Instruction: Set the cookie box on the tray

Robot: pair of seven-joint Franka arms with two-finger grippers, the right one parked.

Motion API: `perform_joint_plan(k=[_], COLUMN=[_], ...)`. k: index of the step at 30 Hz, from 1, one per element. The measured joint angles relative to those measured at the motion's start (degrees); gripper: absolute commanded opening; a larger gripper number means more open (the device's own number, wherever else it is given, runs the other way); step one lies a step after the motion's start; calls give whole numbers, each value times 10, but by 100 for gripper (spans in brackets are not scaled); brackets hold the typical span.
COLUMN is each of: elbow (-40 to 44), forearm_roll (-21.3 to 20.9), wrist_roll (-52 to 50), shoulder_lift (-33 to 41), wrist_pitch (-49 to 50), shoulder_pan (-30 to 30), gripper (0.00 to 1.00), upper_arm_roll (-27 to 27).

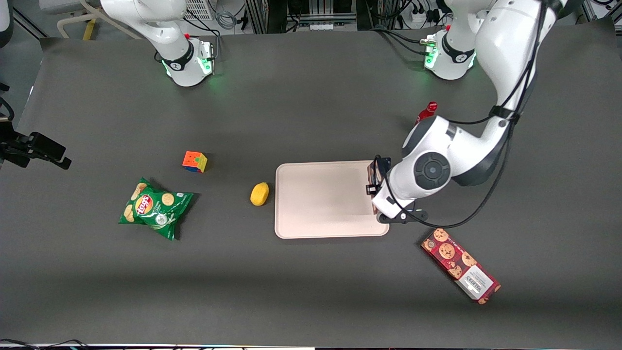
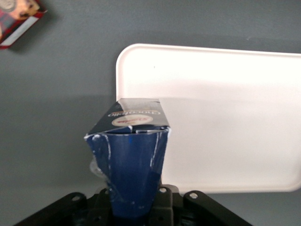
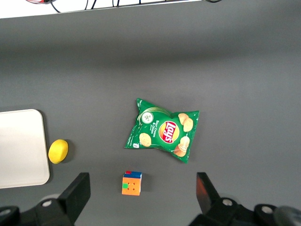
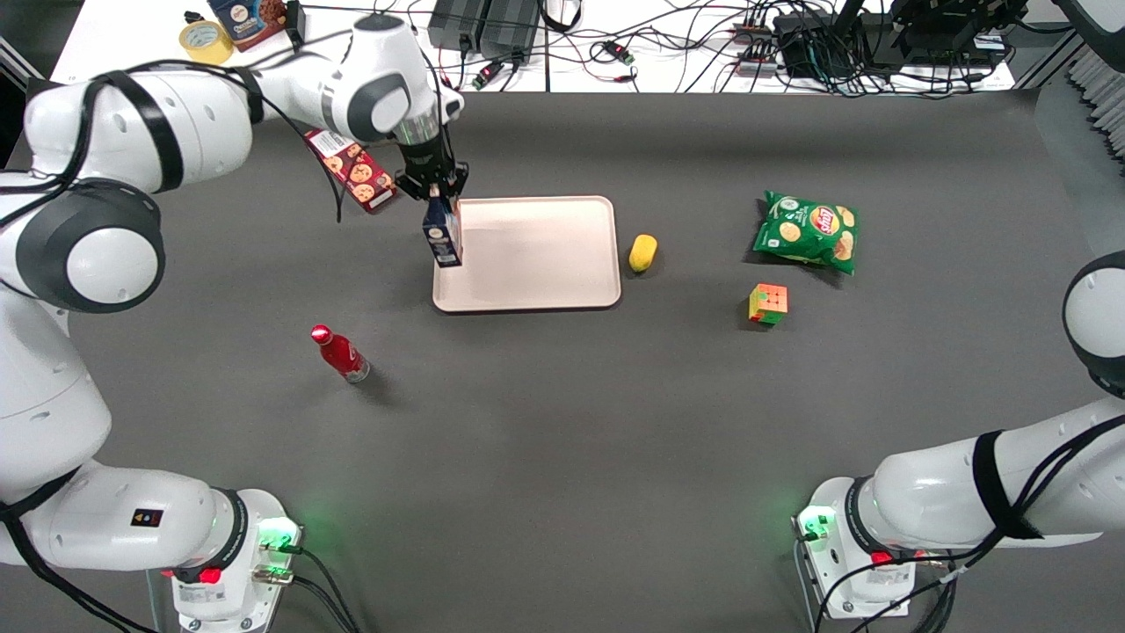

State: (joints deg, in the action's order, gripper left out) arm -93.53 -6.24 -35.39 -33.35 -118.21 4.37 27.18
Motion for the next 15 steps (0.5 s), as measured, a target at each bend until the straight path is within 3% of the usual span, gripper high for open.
perform_joint_plan(k=[6, 7, 10, 11, 15], elbow=[-29, -31, -37, -39, -43], forearm_roll=[-34, -39, -48, -49, -51], wrist_roll=[-1, -2, -2, -2, -2], shoulder_lift=[-14, -16, -24, -26, -31], wrist_pitch=[-47, -54, -76, -81, -92], shoulder_pan=[1, 1, 1, 1, 1], gripper=[0, 4, 81, 100, 100], upper_arm_roll=[1, 1, 1, 1, 1])
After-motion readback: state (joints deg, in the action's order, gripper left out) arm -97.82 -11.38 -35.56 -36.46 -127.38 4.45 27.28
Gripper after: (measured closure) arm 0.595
